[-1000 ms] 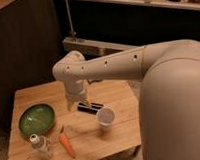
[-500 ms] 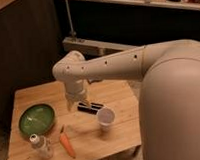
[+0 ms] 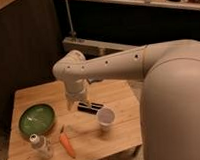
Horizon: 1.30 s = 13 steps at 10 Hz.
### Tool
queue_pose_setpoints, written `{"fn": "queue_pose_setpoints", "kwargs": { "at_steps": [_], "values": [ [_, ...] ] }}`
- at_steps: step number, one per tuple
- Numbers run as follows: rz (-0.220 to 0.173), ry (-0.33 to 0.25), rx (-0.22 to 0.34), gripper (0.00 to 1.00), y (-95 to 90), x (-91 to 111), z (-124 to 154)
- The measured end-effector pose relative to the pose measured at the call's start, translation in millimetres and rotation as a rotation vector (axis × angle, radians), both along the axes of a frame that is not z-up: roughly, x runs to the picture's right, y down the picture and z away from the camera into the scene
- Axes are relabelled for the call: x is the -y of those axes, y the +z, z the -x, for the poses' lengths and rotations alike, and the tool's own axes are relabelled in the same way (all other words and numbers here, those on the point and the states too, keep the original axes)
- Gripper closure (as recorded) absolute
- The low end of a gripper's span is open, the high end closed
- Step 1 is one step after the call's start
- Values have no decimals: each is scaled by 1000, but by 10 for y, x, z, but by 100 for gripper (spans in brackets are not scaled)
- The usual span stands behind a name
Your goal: Knock the bottle over
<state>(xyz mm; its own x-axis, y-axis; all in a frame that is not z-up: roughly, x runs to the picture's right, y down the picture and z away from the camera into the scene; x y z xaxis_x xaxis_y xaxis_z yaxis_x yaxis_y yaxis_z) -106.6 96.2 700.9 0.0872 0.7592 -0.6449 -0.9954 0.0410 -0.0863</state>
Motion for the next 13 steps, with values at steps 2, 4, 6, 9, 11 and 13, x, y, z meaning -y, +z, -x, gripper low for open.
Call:
{"fn": "queue_pose_setpoints", "kwargs": {
  "at_steps": [2, 4, 6, 9, 11, 13],
  "values": [
    [-37, -14, 91, 35, -178, 219, 236],
    [-59, -31, 223, 35, -548, 481, 624],
    [-72, -42, 329, 35, -859, 516, 1003],
    [-84, -57, 530, 57, -1251, 315, 1473],
    [-96, -97, 623, 78, -1435, 84, 1792],
    [-108, -157, 684, 95, -1592, -132, 2091]
  ]
}}
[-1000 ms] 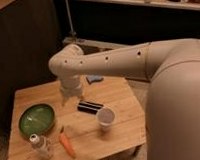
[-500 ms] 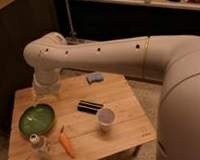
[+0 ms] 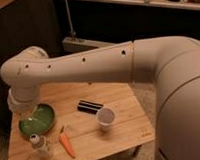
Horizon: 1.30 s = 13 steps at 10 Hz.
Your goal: Knock the bottle over
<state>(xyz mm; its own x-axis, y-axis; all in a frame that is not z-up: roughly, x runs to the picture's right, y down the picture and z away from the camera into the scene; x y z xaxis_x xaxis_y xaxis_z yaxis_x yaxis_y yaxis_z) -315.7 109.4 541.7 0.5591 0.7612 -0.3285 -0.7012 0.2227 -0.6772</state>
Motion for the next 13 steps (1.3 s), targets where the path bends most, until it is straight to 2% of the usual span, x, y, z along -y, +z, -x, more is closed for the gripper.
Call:
{"fn": "queue_pose_setpoints", "kwargs": {
  "at_steps": [1, 4, 6, 8, 10, 13],
  "values": [
    [-17, -38, 30, 100, -83, -122, 159],
    [-40, -108, 68, 100, -217, -397, 322],
    [-46, -127, 72, 100, -273, -522, 153],
    [-45, -159, 71, 100, -238, -669, -36],
    [-40, -192, 84, 100, -153, -772, -46],
    [-51, -237, 124, 100, -149, -847, 12]
  ]
}}
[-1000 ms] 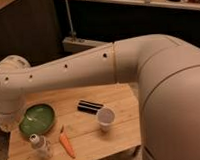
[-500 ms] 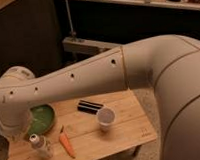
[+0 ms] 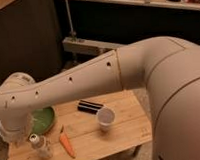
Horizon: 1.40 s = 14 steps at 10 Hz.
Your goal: Knock the bottle over
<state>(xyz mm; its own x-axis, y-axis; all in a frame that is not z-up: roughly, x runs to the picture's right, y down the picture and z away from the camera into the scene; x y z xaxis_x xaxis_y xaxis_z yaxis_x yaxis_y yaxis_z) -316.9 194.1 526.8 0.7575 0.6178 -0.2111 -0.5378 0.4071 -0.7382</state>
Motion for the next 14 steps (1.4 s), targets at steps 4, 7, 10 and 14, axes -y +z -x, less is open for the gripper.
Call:
{"fn": "queue_pose_setpoints", "kwargs": {
  "at_steps": [4, 7, 10, 14],
  "values": [
    [-24, -58, -2, 100, 45, -176, 106],
    [-13, -69, -19, 100, 199, -224, 93],
    [-15, -70, -37, 100, 264, -209, 73],
    [-18, -62, -79, 100, 412, -146, 59]
  ]
}}
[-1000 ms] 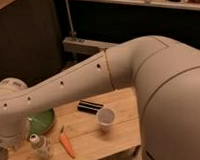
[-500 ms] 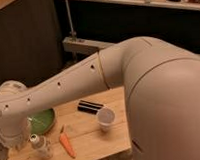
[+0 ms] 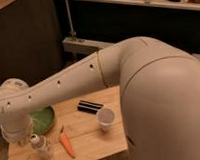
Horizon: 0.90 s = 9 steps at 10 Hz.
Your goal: Knock the bottle over
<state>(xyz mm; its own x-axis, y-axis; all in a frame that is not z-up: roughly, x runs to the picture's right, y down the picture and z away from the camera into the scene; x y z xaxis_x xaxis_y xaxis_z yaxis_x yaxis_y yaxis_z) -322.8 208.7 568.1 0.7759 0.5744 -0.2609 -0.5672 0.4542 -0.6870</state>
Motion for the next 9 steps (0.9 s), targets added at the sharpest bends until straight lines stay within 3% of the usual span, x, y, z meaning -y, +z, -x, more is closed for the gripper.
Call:
{"fn": "queue_pose_setpoints", "kwargs": {
  "at_steps": [3, 9],
  "values": [
    [-1, 25, -47, 100, 144, 75, -69],
    [-31, 149, -180, 100, 434, 549, -615]
  ]
}}
